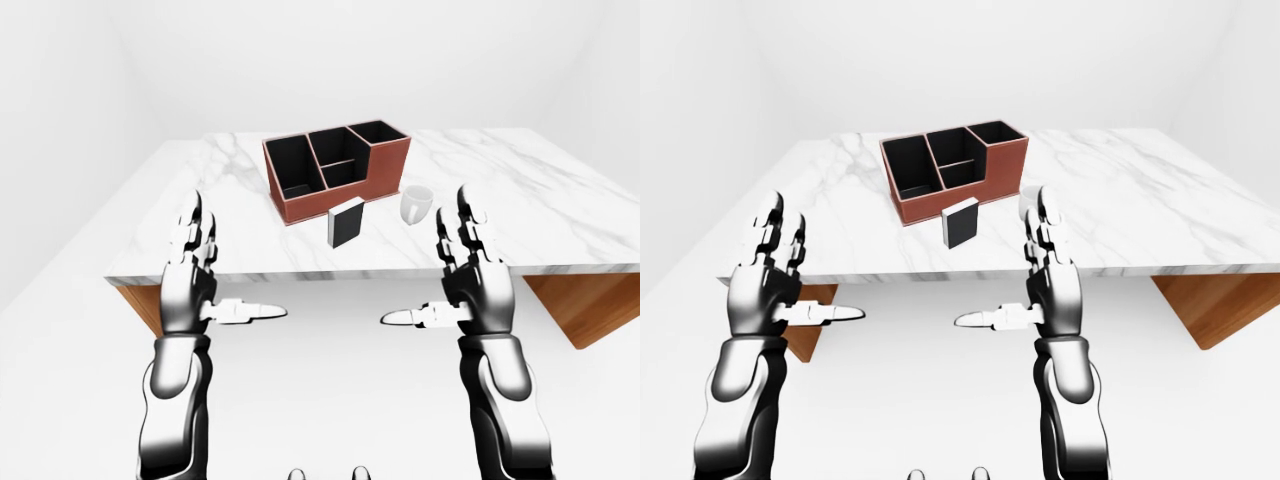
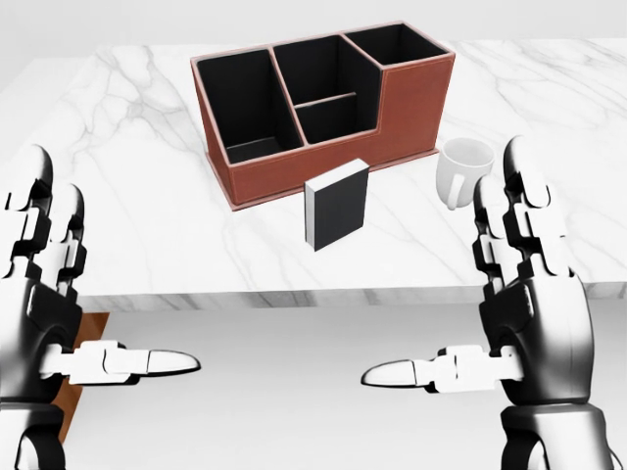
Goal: Pick up the book and place it in the front compartment of the caddy.
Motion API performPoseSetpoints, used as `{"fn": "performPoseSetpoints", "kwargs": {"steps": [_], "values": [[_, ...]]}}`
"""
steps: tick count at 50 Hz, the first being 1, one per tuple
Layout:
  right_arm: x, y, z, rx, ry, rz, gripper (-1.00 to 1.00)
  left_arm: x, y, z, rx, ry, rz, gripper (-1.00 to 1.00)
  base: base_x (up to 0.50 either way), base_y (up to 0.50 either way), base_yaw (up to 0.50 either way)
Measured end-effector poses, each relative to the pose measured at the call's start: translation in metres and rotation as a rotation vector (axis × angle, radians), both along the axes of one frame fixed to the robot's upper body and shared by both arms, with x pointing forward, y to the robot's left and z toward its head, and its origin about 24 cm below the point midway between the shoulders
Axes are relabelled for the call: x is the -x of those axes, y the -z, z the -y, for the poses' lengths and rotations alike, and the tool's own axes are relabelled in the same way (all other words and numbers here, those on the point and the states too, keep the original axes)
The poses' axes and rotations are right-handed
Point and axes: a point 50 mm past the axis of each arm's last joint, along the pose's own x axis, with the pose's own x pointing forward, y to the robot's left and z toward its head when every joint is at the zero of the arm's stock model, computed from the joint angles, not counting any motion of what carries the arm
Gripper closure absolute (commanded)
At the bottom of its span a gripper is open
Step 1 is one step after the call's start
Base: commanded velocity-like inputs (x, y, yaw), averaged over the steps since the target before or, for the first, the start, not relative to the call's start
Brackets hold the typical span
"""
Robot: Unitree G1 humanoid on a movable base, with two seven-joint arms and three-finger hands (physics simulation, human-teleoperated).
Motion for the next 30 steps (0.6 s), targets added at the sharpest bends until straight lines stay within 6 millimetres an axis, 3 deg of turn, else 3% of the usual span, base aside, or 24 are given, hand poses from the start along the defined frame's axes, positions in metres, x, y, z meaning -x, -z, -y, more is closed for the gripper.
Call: {"fn": "performPoseSetpoints", "kwargs": {"steps": [6,30], "values": [[0.0005,-0.0021,0.0001,0.004,0.004,0.01,-1.0,-0.0008,-0.0024,-0.0023,0.001,-0.006,0.01,-0.99,0.0,0.0,0.0],[0.0045,-0.0044,-0.0038,0.021,-0.029,0.021,-1.0,-0.0013,-0.007,-0.0064,-0.001,-0.016,0.029,-1.0,0.5,-0.04,0.0]]}}
